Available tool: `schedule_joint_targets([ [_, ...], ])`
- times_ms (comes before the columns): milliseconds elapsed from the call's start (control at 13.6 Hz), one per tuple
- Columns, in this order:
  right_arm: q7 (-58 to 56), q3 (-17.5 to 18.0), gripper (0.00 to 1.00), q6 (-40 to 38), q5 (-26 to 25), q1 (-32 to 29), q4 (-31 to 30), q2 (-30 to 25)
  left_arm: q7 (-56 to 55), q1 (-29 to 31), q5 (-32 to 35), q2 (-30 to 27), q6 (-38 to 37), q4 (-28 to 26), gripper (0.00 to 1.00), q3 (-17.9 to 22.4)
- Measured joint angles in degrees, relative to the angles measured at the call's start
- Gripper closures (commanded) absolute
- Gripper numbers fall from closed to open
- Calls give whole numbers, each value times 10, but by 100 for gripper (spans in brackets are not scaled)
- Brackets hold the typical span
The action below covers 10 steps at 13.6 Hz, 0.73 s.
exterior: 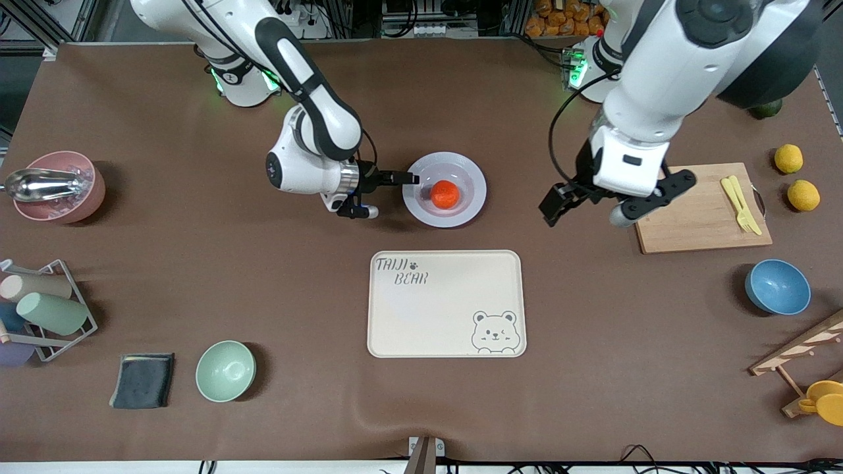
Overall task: Place orange and plate with both arms
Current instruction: 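Release the orange and raise the left gripper while the right gripper grips the plate rim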
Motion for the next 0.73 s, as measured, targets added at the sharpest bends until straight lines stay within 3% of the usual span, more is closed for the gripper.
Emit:
schedule_joint_targets([
  [293,-74,-6,0,10,4,-4,2,18,93,25,-2,-12,-52,23,0,22],
  [733,-157,-4,0,3,105,-4,3,45,341,-7,-72,-68,-138,42,0,202],
])
